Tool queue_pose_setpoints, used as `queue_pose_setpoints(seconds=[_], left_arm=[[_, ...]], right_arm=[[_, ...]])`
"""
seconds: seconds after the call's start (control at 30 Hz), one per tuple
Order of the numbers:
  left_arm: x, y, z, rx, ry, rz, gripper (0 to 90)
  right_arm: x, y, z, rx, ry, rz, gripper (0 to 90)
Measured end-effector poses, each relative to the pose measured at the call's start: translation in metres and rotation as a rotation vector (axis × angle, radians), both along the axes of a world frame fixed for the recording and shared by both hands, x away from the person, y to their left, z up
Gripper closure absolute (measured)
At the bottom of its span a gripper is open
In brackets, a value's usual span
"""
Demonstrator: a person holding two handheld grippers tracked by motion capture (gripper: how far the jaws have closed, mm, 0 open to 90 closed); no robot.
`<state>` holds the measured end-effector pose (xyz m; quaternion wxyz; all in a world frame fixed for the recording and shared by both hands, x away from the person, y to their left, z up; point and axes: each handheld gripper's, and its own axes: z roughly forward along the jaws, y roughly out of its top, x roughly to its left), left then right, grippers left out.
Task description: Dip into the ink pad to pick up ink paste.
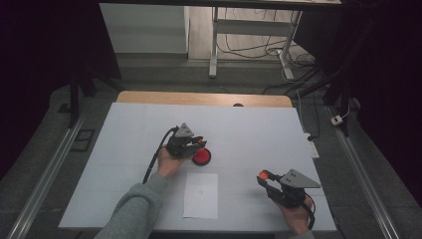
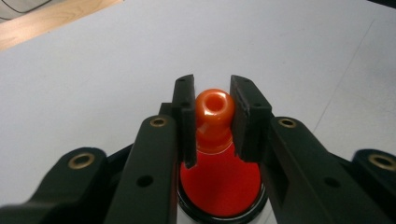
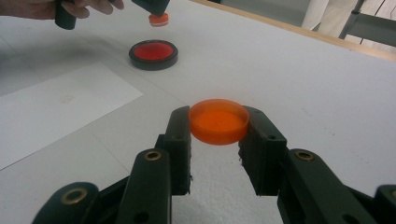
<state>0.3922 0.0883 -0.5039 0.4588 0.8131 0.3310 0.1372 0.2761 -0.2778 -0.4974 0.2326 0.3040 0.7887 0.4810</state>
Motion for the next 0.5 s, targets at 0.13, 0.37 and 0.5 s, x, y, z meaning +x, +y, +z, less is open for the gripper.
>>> queue_pose_setpoints(seconds=[0.13, 0.37, 0.5], left_arm=[[-0.001, 0.001, 0.001, -0.007, 0.009, -0.014, 73.2], [-0.002, 0.009, 0.004, -0.024, 0.008, -0.016, 73.1], [-0.006, 0.013, 0.009, -0.025, -0.001, -0.019, 73.1]], right_arm=[[0.000, 0.000, 0.000, 0.000, -0.003, -0.001, 64.5], [0.000, 0.000, 0.000, 0.000, 0.000, -0.004, 64.5], [0.000, 0.000, 0.000, -0.002, 0.001, -0.004, 64.5]])
